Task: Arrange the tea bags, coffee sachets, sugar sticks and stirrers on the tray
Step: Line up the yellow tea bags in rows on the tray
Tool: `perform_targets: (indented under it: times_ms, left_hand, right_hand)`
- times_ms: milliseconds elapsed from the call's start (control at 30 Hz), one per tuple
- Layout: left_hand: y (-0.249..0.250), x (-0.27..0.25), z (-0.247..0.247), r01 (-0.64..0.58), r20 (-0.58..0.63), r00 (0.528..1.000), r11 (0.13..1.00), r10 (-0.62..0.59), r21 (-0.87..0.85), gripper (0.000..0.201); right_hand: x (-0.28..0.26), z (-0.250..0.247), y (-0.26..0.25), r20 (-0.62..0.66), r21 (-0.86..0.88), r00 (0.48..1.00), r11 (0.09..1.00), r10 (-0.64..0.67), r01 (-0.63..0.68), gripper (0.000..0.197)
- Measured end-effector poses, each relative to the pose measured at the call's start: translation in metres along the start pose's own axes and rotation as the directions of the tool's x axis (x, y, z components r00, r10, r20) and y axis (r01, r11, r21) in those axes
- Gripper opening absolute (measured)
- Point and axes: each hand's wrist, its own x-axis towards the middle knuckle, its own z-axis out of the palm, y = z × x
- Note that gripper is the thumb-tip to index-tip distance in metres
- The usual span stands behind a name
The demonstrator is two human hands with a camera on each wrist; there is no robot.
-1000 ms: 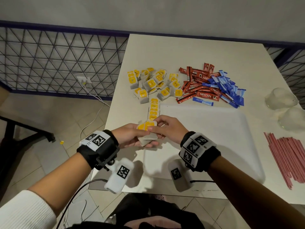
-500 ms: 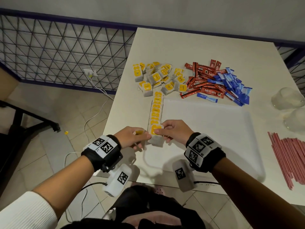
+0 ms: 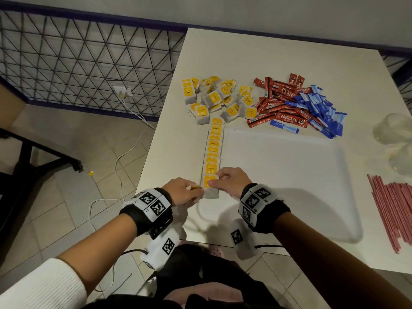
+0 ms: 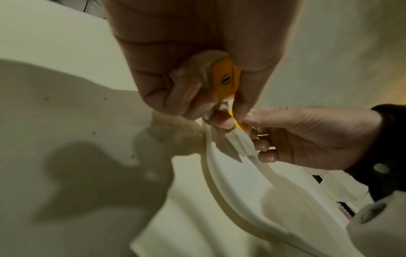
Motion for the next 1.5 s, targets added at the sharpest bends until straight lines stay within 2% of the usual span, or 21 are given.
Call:
perform_targets:
  times_ms: [67, 167, 267, 333, 433, 700, 833, 933, 1067, 1200, 1333, 1500]
  left_hand:
    - [0.002, 0.002, -0.005, -0.002, -0.050, 0.999, 0.992, 0.008, 0.126, 0.033]
    - [0.006, 0.004, -0.011, 0.023, -0.056, 0.998, 0.971, -0.010, 0.237, 0.022]
    - [0.006, 0.008, -0.013, 0.024, -0.105, 0.994, 0.971, 0.001, 0.237, 0.019]
    - [0.008, 0.009, -0.014, 0.020, -0.127, 0.992, 0.977, 0.007, 0.212, 0.024]
    - [0.013, 0.013, -0.014, 0.020, -0.099, 0.995, 0.977, 0.002, 0.212, 0.029]
    - [0.016, 0.022, -0.014, 0.016, -0.057, 0.998, 0.946, 0.003, 0.325, 0.034]
    - [0.019, 0.018, -0.021, -0.032, -0.054, 0.998, 0.976, 0.044, 0.214, 0.031]
    - [0.025, 0.012, -0.031, -0.085, -0.027, 0.996, 0.993, 0.087, 0.079, 0.027]
    - [0.033, 0.006, -0.037, -0.116, 0.104, 0.987, 0.989, 0.126, -0.096, 0.021]
    - [0.036, 0.001, -0.032, -0.157, 0.201, 0.958, 0.960, 0.205, -0.232, 0.016]
    - [0.032, -0.002, -0.024, -0.139, 0.146, 0.970, 0.933, 0.197, -0.333, 0.010]
    - [0.013, -0.001, -0.018, -0.200, -0.048, 0.980, 0.917, 0.195, -0.344, 0.006]
  right_hand:
    - [0.004, 0.000, -0.003, -0.033, -0.043, 0.999, 0.999, -0.006, 0.005, 0.020]
    - [0.007, -0.001, -0.008, -0.075, -0.074, 0.997, 0.997, -0.014, 0.009, 0.018]
    - [0.011, 0.000, -0.008, -0.084, -0.056, 0.996, 0.998, -0.004, -0.001, 0.023]
    - [0.012, 0.001, -0.007, -0.077, -0.015, 0.997, 1.000, 0.009, -0.010, 0.022]
    - [0.012, 0.000, -0.008, -0.073, 0.053, 0.997, 0.998, 0.026, -0.023, 0.017]
    - [0.010, -0.003, -0.011, -0.061, 0.050, 0.997, 0.998, 0.044, -0.041, 0.019]
    - [0.006, -0.010, -0.014, -0.103, 0.073, 0.994, 0.997, -0.022, 0.029, 0.022]
    - [-0.008, -0.017, -0.024, -0.019, 0.130, 0.990, 0.981, -0.139, 0.140, 0.019]
    - [-0.022, -0.018, -0.040, 0.124, 0.149, 0.963, 0.964, -0.238, 0.219, 0.021]
    - [-0.021, -0.014, -0.042, 0.099, 0.148, 0.961, 0.959, -0.257, 0.241, 0.008]
    - [-0.021, -0.017, -0.037, 0.073, 0.126, 0.971, 0.968, -0.227, 0.216, 0.012]
    - [-0.026, -0.022, -0.028, 0.087, 0.111, 0.979, 0.979, -0.182, 0.172, 0.019]
